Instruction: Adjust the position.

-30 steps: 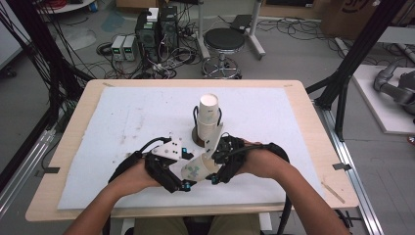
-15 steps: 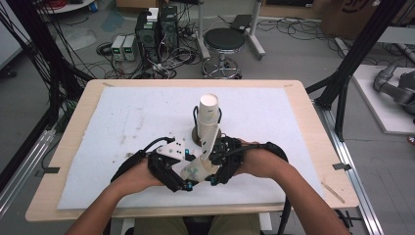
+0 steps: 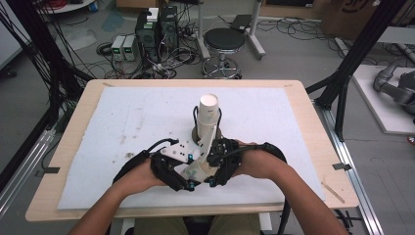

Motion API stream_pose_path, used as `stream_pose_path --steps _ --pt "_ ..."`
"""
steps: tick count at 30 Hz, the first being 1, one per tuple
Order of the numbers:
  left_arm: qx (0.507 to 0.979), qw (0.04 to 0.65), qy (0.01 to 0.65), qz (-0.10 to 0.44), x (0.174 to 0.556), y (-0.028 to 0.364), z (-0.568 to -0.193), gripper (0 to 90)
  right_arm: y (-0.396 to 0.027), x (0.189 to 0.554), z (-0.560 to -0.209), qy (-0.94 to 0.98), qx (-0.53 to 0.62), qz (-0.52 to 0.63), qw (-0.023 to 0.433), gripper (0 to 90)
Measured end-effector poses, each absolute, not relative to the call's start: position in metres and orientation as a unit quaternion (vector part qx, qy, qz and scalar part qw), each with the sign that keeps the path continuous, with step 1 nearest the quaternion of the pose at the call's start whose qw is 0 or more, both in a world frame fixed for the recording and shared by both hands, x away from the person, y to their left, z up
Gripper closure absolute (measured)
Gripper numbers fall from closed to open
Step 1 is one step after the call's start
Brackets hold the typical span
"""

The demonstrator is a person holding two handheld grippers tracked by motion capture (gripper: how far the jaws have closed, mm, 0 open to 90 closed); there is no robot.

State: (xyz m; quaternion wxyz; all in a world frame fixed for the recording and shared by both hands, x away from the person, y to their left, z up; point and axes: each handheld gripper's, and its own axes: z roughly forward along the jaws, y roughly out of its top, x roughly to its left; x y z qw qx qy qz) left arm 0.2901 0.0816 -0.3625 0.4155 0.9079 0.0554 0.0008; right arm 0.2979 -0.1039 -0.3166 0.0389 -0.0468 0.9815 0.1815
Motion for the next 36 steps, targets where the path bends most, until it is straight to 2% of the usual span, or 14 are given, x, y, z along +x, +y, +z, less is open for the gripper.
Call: stream_pose_path --steps 10,17,28,36 --pt "0.910 0.410 0.059 -0.006 0.290 0.079 -0.366 36.7 -0.100 0.298 -0.317 0.981 -0.052 0.182 0.036 33.4" --pt "0.901 0.429 0.065 -0.005 0.294 0.087 -0.366 36.7 -0.109 0.300 -0.311 0.973 -0.031 0.225 0.033 27.4" --pt "0.869 0.481 0.117 0.002 0.299 0.113 -0.383 36.7 -0.155 0.306 -0.301 0.924 0.038 0.378 0.036 24.7" --pt "0.832 0.524 0.178 0.029 0.299 0.149 -0.403 36.7 -0.202 0.307 -0.326 0.879 0.136 0.452 0.065 23.8"
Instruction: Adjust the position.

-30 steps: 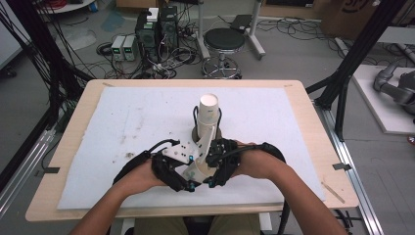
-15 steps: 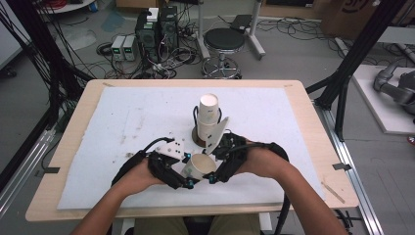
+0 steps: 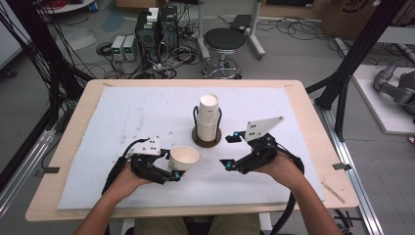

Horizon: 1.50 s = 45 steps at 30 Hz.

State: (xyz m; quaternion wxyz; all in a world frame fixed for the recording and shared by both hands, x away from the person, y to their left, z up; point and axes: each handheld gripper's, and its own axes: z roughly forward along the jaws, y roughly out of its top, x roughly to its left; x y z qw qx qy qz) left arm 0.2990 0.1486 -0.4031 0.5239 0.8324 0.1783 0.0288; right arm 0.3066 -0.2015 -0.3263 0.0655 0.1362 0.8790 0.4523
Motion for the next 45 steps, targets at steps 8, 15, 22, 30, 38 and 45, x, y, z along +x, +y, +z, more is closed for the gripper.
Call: stream_pose_path --steps 8,15,22,30,38,45 --pt "0.802 0.556 0.207 0.062 0.297 0.167 -0.410 36.7 -0.224 0.306 -0.354 0.852 0.192 0.477 0.100 22.3" --pt "0.756 0.598 0.242 0.113 0.296 0.192 -0.416 36.0 -0.253 0.304 -0.377 0.826 0.247 0.488 0.137 22.2" --pt "0.728 0.618 0.257 0.150 0.294 0.208 -0.417 35.2 -0.271 0.302 -0.388 0.798 0.278 0.510 0.159 22.1" --pt "0.696 0.637 0.268 0.193 0.290 0.222 -0.419 34.6 -0.280 0.301 -0.391 0.792 0.287 0.509 0.180 22.1" --pt "0.688 0.640 0.272 0.204 0.291 0.231 -0.420 34.7 -0.279 0.304 -0.391 0.787 0.289 0.512 0.185 22.1" --pt "0.684 0.641 0.274 0.217 0.290 0.233 -0.420 34.4 -0.277 0.302 -0.391 0.789 0.285 0.511 0.186 22.1"
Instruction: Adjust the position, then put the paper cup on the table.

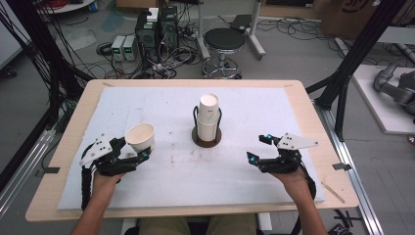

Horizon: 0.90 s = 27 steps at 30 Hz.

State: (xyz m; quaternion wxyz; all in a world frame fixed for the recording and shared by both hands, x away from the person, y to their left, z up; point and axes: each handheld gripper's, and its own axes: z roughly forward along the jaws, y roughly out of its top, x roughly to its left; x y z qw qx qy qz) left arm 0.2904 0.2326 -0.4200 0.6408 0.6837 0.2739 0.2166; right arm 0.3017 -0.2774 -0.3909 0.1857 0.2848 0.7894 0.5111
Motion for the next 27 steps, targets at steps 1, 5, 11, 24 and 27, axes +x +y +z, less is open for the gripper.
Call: stream_pose_path --steps 1,5,11,24,27 --pt "0.684 0.640 0.273 0.217 0.291 0.233 -0.420 34.4 -0.277 0.302 -0.391 0.789 0.285 0.511 0.186 22.1" --pt "0.680 0.642 0.276 0.223 0.292 0.235 -0.421 34.2 -0.280 0.302 -0.391 0.786 0.289 0.513 0.187 22.2" --pt "0.675 0.646 0.279 0.221 0.300 0.239 -0.425 34.2 -0.280 0.302 -0.391 0.785 0.289 0.514 0.189 22.1" --pt "0.715 0.574 0.332 0.222 0.334 0.234 -0.448 33.9 -0.281 0.299 -0.391 0.784 0.291 0.514 0.191 22.2" --pt "0.724 0.561 0.335 0.222 0.337 0.232 -0.452 33.9 -0.281 0.300 -0.391 0.784 0.289 0.515 0.194 22.2"
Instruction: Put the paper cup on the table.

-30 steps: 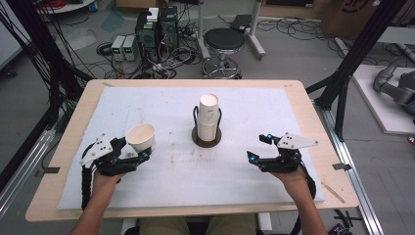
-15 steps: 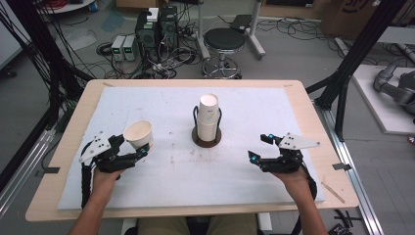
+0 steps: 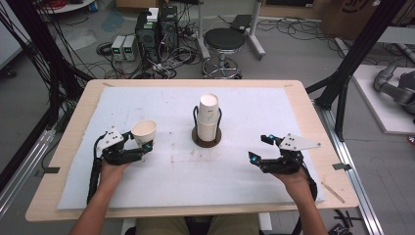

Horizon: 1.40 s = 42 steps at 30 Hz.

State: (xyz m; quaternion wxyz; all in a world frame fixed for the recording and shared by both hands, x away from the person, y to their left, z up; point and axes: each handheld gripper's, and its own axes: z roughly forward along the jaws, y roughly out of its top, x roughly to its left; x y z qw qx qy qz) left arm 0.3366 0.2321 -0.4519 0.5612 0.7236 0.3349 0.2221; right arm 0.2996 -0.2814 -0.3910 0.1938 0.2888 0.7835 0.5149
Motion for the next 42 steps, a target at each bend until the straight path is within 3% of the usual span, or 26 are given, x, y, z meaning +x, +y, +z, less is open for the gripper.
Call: stream_pose_path --steps 13,27,30,42 --pt "0.778 0.467 0.344 0.241 0.332 0.218 -0.453 34.4 -0.284 0.297 -0.389 0.782 0.291 0.516 0.192 22.2" --pt "0.780 0.456 0.371 0.216 0.325 0.227 -0.454 31.9 -0.286 0.296 -0.388 0.782 0.288 0.518 0.195 22.3" --pt "0.764 0.469 0.390 0.212 0.323 0.230 -0.453 15.6 -0.285 0.296 -0.388 0.781 0.291 0.517 0.193 22.3" --pt "0.719 0.540 0.387 0.202 0.292 0.263 -0.439 15.5 -0.289 0.296 -0.388 0.780 0.298 0.515 0.196 22.3"
